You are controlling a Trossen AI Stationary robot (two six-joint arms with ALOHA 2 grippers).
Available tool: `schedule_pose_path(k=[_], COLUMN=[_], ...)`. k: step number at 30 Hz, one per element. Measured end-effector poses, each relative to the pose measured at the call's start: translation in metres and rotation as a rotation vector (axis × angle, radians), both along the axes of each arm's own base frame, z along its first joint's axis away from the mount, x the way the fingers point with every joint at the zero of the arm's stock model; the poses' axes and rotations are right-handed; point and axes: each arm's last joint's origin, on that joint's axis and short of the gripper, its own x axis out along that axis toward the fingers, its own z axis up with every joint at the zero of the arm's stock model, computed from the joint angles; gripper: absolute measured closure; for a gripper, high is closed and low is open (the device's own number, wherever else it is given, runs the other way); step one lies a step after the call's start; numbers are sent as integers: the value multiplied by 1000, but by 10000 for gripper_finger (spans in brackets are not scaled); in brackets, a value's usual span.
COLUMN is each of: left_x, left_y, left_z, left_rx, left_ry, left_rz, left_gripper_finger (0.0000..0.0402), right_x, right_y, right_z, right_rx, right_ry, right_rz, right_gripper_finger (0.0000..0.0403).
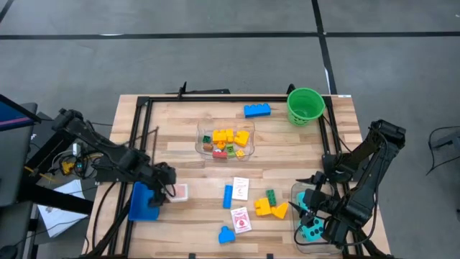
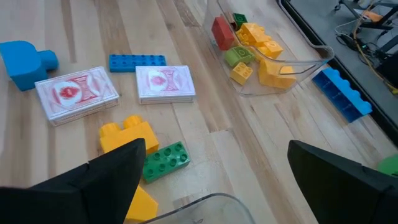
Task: Pick & Place Toys
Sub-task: Put the orange playing card box into the blue bin
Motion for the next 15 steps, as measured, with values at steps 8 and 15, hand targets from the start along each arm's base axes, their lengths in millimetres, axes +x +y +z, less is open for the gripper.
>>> schedule_pose_path(k=[8,15], left_x=[-33,-51], left_y=[12,9], left_z=[11,10], left_rx=[-188,-358], left_ry=[221,554], left_rz=[120,159], left_gripper_finger=[98,98], right_x=[7,5], right_y=[-6,-10], right_z=[0,5], right_rx=[-41,-59], right_ry=[25,-1], right_rz=[-7,-2], right_gripper_finger=[19,19])
